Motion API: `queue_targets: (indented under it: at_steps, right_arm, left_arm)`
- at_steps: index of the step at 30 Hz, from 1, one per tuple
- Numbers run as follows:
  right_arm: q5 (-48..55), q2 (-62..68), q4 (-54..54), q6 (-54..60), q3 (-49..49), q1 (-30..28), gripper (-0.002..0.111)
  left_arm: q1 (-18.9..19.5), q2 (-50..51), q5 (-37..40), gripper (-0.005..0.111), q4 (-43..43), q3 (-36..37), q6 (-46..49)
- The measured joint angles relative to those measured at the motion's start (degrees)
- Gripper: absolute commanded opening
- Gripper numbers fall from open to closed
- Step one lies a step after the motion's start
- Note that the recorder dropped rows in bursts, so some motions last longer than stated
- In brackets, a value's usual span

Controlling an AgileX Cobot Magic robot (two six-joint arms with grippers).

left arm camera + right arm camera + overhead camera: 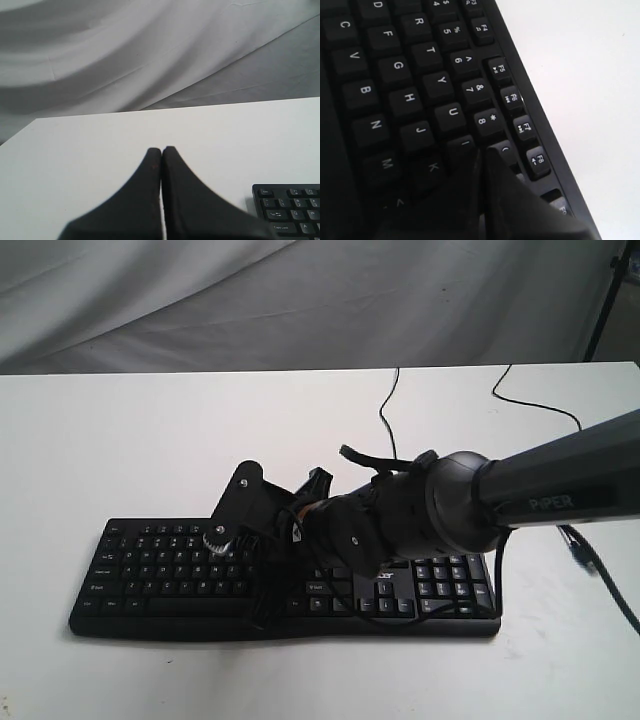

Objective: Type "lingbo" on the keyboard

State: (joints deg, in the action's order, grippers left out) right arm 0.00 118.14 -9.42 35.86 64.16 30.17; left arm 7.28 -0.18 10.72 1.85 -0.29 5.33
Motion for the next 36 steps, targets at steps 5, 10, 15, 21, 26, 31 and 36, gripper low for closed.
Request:
queue_targets:
  at_steps: [5, 10, 15, 21, 26, 31, 36]
  right_arm:
    - [0.5, -1.1, 0.0, 0.0, 0.0, 0.0, 0.000]
    - [0.6, -3.2, 0.0, 0.0, 0.0, 0.0, 0.000]
    - [1.0, -3.5, 0.0, 0.0, 0.0, 0.0, 0.000]
    - [2.2, -5.1, 0.0, -0.3, -0.4, 0.0, 0.000]
    - [2.1, -13.4, -0.6, -0.7, -6.2, 0.0, 0.000]
    - [2.1, -25.6, -1.6, -1.0, -15.2, 0.0, 0.000]
    - [2.0, -39.7, -2.6, -1.3, -25.2, 0.0, 0.000]
  left_arm:
    - [0.0, 0.0, 0.0, 0.001, 0.0, 0.0, 0.0]
    - [0.0, 0.0, 0.0, 0.001, 0.0, 0.0, 0.0]
    - [0.0, 0.0, 0.0, 0.001, 0.0, 0.0, 0.0]
    - [0.0, 0.0, 0.0, 0.001, 0.0, 0.0, 0.0]
    - [0.0, 0.0, 0.0, 0.001, 0.0, 0.0, 0.0]
    - [0.0, 0.0, 0.0, 0.001, 0.0, 0.0, 0.0]
    - [0.0, 0.0, 0.0, 0.001, 0.0, 0.0, 0.0]
